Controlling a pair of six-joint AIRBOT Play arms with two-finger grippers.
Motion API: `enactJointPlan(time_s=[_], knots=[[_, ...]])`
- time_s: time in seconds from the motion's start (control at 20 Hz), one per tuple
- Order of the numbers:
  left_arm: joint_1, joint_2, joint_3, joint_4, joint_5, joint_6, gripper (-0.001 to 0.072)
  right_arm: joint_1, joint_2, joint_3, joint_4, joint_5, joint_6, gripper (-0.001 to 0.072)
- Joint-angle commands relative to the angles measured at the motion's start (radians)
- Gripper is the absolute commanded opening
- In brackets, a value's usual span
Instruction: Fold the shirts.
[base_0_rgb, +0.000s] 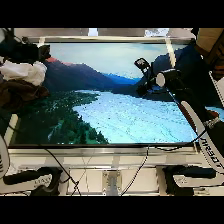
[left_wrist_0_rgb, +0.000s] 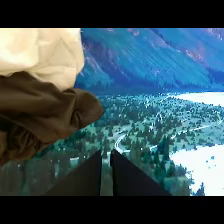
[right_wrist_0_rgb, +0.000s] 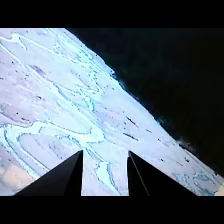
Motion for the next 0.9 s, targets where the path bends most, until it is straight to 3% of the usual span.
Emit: enactJointPlan(time_s=[0.0, 0.2, 0.3, 0.5, 0.7, 0.75, 0.8, 0.85], knots=[[0.001, 0.142, -0.111, -0.028, -0.024, -0.022, 0.0081, -0.001, -0.001, 0.000, -0.028, 0.105, 0.029, 0.0342], [0.001, 0.318, -0.403, -0.029, 0.025, -0.056, 0.0081, 0.000, -0.001, 0.000, -0.068, 0.192, 0.052, 0.0342], [0.001, 0.377, -0.530, -0.032, 0.104, -0.123, 0.0081, 0.000, -0.001, 0.000, -0.066, 0.184, 0.055, 0.0342], [0.001, 0.378, -0.628, -0.088, 0.209, -0.231, 0.0081, 0.000, 0.000, 0.000, -0.059, 0.177, 0.085, 0.0342], [0.002, 0.332, -0.649, -0.099, 0.306, -0.244, 0.0083, 0.000, 0.000, 0.000, 0.015, 0.182, 0.084, 0.0342], [0.002, 0.316, -0.648, -0.035, 0.355, -0.245, 0.0107, 0.000, 0.000, 0.000, 0.052, 0.180, 0.084, 0.0342], [0.003, 0.297, -0.648, 0.073, 0.400, -0.245, 0.0217, 0.000, 0.000, 0.000, 0.098, 0.181, 0.071, 0.0342], [0.017, 0.275, -0.647, 0.177, 0.423, -0.245, 0.0266, 0.000, 0.000, 0.000, 0.139, 0.180, 0.052, 0.0342]])
